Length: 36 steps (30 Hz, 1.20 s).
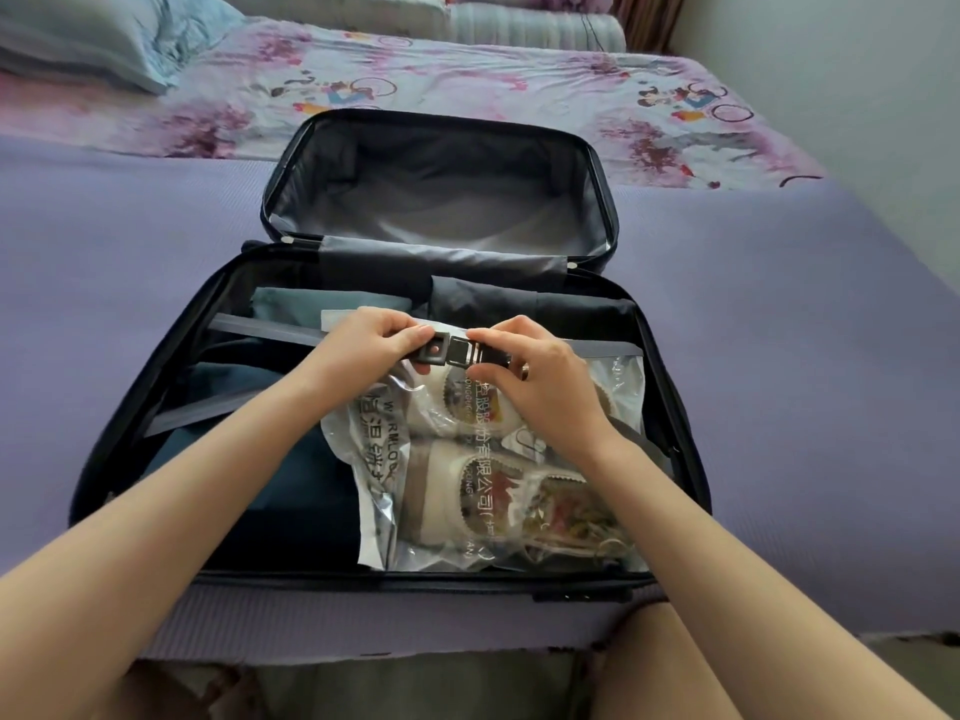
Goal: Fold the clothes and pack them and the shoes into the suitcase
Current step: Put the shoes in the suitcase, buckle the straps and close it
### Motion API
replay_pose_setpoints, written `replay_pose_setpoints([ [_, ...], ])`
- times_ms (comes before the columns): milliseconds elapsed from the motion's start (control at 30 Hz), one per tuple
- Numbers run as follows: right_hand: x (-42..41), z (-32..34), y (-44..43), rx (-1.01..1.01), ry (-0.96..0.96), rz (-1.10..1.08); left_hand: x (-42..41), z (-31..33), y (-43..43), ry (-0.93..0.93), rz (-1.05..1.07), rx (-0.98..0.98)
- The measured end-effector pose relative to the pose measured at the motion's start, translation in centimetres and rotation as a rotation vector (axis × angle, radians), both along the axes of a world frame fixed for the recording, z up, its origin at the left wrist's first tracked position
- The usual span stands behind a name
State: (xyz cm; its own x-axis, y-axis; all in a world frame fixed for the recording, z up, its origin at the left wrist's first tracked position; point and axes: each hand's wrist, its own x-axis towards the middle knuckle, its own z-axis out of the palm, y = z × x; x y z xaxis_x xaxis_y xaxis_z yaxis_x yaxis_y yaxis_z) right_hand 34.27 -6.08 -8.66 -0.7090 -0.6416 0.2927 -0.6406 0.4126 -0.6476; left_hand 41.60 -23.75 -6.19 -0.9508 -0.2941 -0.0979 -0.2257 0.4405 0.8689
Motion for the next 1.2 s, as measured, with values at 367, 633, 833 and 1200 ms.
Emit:
replay_pose_setpoints([
  [367,0.1,-0.5,0.0,-0.019,-0.07,0.016,0.0,-0.6,-0.1,0.017,-0.006,-0.039],
  [633,0.4,-0.7,-1.0,-0.043,-0.073,0.031,-0.1,-0.9,0.2,0.035,0.004,-0.073],
  [833,0.8,-0.9,-1.8,-0.037,-0.033,0.014,-0.5,-1.6,0.2,0.054,0.02,-0.146],
  [1200,2.0,-3.5,0.3,0.467,0.154,-0.021,4.6,-6.3,-1.9,0.083,-0.121,-0.777],
])
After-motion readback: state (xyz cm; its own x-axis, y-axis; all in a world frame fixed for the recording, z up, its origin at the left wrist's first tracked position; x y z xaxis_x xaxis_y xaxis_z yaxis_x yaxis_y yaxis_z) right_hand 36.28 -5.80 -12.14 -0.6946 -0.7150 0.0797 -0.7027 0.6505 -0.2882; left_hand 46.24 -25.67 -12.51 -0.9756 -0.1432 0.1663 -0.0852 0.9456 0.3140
